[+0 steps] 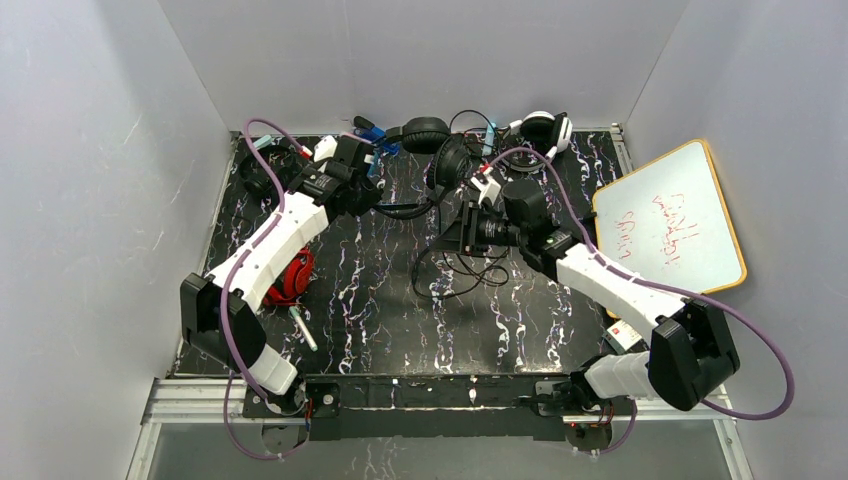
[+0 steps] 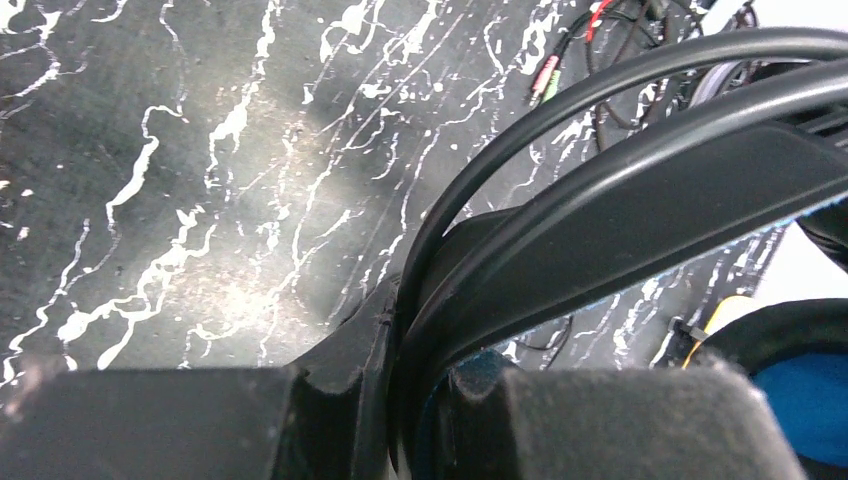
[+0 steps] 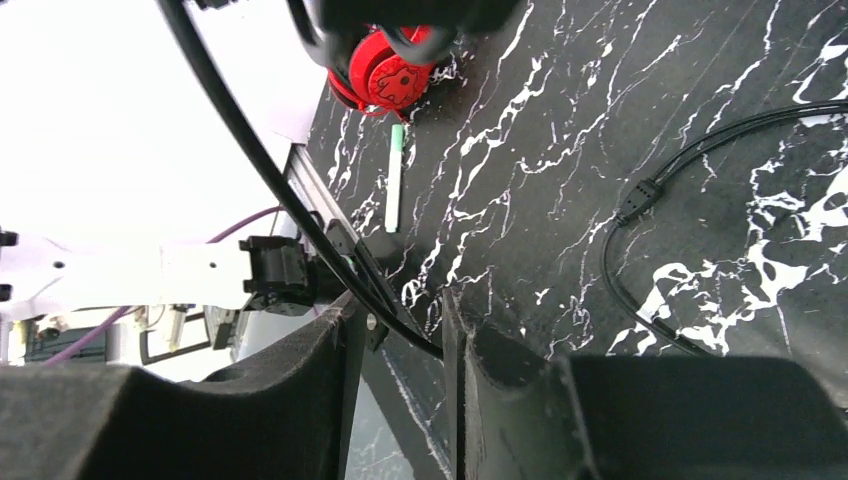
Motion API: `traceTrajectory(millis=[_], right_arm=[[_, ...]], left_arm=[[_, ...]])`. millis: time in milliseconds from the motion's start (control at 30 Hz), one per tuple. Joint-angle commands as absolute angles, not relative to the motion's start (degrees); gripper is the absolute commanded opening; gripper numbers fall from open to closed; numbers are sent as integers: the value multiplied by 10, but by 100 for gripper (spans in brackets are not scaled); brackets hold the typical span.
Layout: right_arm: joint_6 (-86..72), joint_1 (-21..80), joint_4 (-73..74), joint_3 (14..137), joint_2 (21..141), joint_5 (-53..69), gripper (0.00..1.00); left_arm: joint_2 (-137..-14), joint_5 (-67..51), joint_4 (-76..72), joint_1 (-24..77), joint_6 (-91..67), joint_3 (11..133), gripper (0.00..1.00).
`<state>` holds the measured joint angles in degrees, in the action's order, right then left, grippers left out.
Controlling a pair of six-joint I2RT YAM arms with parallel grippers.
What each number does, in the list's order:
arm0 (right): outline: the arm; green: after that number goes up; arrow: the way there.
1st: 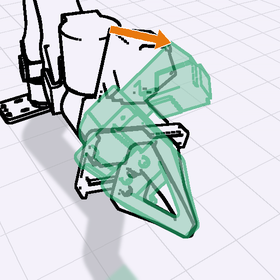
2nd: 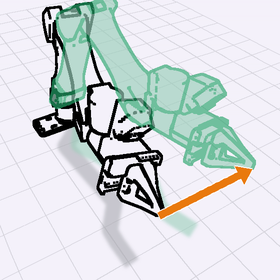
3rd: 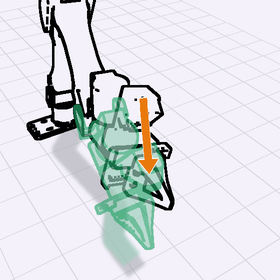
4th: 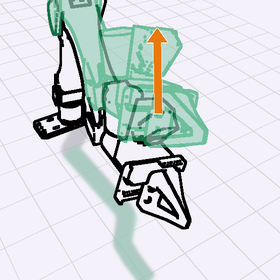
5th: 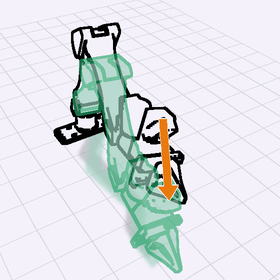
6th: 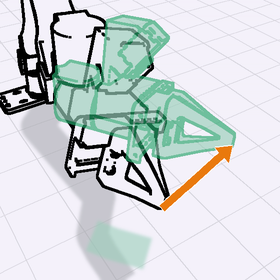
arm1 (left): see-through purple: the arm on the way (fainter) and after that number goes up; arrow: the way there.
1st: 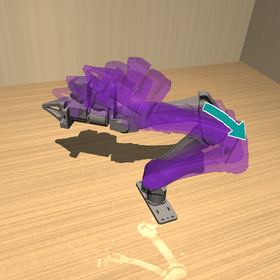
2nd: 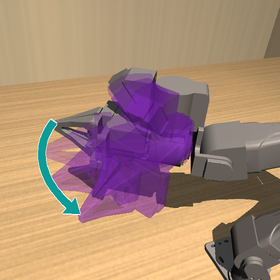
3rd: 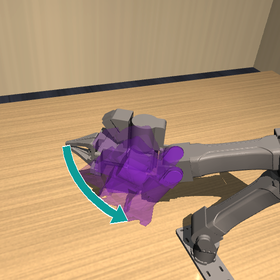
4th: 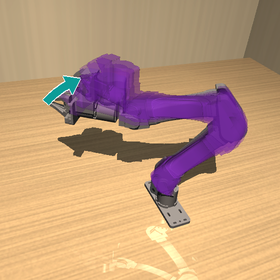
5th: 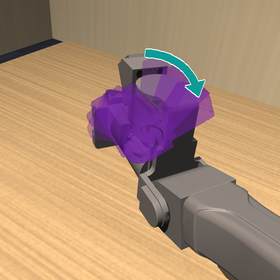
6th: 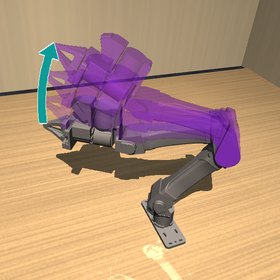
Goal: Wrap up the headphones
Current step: Wrap the headphones cable around the headphones.
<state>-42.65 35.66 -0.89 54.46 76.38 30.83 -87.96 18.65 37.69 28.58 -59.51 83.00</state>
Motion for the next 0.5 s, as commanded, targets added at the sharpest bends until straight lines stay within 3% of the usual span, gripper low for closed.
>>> traceTrajectory(millis=[0, 333, 467], right_arm=[[-451, 360, -152, 495, 737, 279, 42], [-399, 360, -221, 432, 727, 273, 45], [-374, 359, -236, 409, 720, 255, 54]], left_arm=[[-841, 139, 331, 279, -633, 866, 0], [-845, 9, 330, 254, -630, 909, 0], [-843, 0, 330, 252, -614, 911, 0]])
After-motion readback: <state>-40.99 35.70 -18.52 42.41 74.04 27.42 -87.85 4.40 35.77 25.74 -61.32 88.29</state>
